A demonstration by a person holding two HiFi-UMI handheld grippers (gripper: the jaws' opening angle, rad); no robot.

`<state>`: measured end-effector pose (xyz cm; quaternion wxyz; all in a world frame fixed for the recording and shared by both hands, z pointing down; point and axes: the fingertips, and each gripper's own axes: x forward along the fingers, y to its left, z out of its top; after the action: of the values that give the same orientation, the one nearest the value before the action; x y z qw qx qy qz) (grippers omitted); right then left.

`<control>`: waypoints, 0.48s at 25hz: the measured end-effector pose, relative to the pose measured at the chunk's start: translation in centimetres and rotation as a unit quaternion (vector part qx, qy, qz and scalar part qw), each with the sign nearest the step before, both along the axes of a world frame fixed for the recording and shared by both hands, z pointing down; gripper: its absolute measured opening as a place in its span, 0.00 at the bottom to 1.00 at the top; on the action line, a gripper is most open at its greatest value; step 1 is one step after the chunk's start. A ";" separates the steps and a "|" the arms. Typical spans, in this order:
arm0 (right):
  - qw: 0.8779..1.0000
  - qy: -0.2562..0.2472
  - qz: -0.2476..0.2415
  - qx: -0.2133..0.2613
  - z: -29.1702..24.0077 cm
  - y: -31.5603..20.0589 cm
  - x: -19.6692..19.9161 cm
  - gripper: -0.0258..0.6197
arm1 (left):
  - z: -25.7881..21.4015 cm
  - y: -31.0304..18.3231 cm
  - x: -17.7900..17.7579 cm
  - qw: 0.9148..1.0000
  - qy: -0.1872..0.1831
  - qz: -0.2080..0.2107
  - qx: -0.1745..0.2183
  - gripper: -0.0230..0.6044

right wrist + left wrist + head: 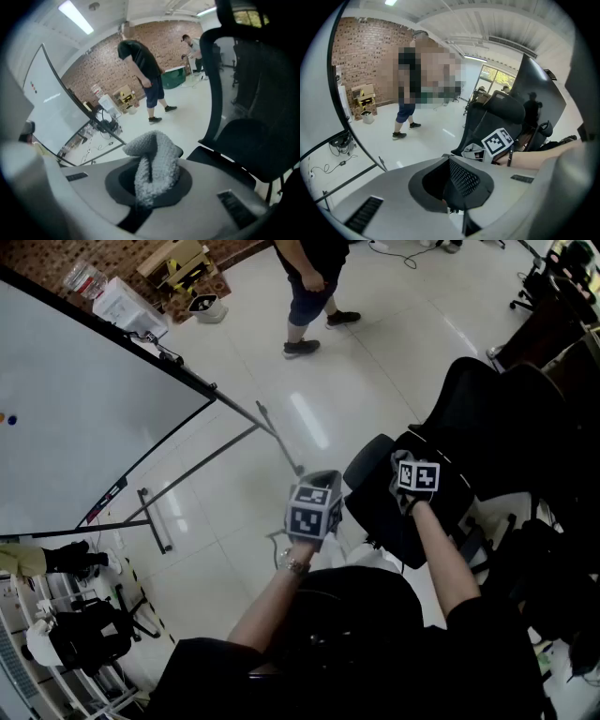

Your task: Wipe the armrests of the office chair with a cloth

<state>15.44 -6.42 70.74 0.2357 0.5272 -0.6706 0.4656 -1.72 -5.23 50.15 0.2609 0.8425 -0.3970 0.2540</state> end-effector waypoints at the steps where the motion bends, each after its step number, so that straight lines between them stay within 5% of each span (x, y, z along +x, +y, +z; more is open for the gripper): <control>1: 1.000 0.004 -0.014 -0.009 1.8 -0.5 -0.2 0.07 | 0.6 0.1 -0.3 1.000 -0.007 -0.005 -0.005 0.03; 12: 0.995 0.069 -0.071 -0.020 12.1 -10.0 0.4 0.07 | 3.5 1.1 -4.8 0.997 -0.007 -0.072 -0.042 0.03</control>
<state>15.88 -16.42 82.81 0.3246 0.5045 -0.6786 0.4238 -6.54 -4.16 53.61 0.3114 0.7983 -0.4470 0.2568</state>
